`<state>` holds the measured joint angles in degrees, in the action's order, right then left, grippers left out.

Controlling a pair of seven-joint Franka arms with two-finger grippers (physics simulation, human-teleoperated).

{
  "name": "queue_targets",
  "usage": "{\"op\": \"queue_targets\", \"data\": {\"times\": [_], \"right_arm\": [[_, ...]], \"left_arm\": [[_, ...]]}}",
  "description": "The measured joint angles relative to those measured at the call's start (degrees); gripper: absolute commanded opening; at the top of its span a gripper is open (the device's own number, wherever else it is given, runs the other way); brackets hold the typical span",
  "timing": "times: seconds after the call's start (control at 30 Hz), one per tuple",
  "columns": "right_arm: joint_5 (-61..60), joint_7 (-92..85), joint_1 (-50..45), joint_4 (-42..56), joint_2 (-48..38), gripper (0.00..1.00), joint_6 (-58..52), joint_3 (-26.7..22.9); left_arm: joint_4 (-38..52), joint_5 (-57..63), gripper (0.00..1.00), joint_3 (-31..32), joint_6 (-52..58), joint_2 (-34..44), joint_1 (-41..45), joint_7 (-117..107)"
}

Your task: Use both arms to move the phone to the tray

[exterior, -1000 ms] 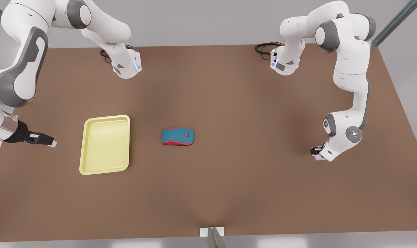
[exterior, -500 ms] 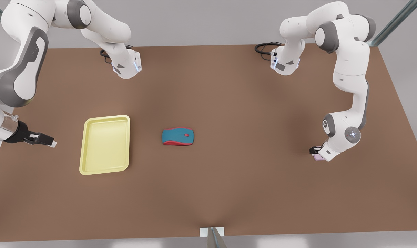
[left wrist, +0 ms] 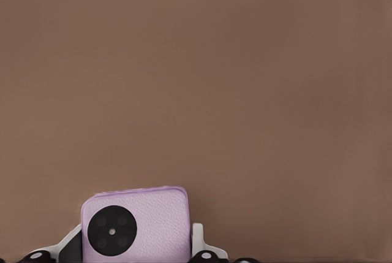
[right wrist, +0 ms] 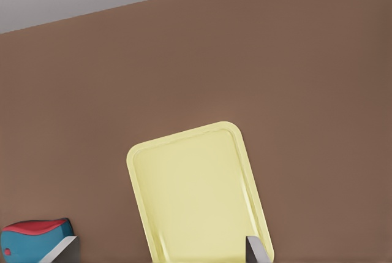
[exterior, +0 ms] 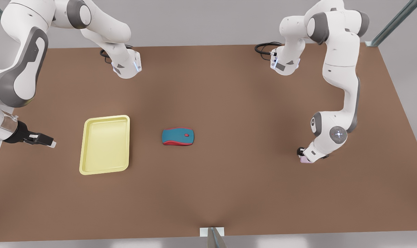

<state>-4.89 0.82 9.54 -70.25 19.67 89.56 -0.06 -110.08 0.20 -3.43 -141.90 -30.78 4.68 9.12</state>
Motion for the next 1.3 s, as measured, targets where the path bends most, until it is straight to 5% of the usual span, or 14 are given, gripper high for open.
{"op": "queue_targets", "data": {"times": [0.2,0.43,0.63,1.1,1.17,1.3], "right_arm": [[-0.04,0.05,-0.01,0.00,0.00,1.00,0.02,0.03],[-0.05,0.08,0.04,0.00,0.00,1.00,0.02,0.03],[-0.03,0.10,-0.05,-0.07,0.00,1.00,0.03,0.05],[-0.06,0.14,-0.08,-0.09,0.00,1.00,0.02,0.06],[-0.07,0.14,-0.11,-0.09,0.04,1.00,0.04,0.09],[-0.10,0.14,-0.14,-0.09,0.09,1.00,0.08,0.14]], "left_arm": [[5.44,-0.01,0.80,0.00,5.21,-0.02,13.11,-7.96],[32.72,-4.06,0.79,0.67,12.20,-15.51,32.21,-22.41],[55.09,-6.24,0.79,1.59,14.76,-30.99,39.53,-33.80],[59.53,-6.25,0.80,-0.12,12.56,-35.40,40.16,-50.27],[59.84,-6.30,1.00,-0.04,12.22,-35.58,40.20,-51.70],[59.94,-6.37,1.00,0.00,11.67,-35.56,40.23,-54.15]]}}
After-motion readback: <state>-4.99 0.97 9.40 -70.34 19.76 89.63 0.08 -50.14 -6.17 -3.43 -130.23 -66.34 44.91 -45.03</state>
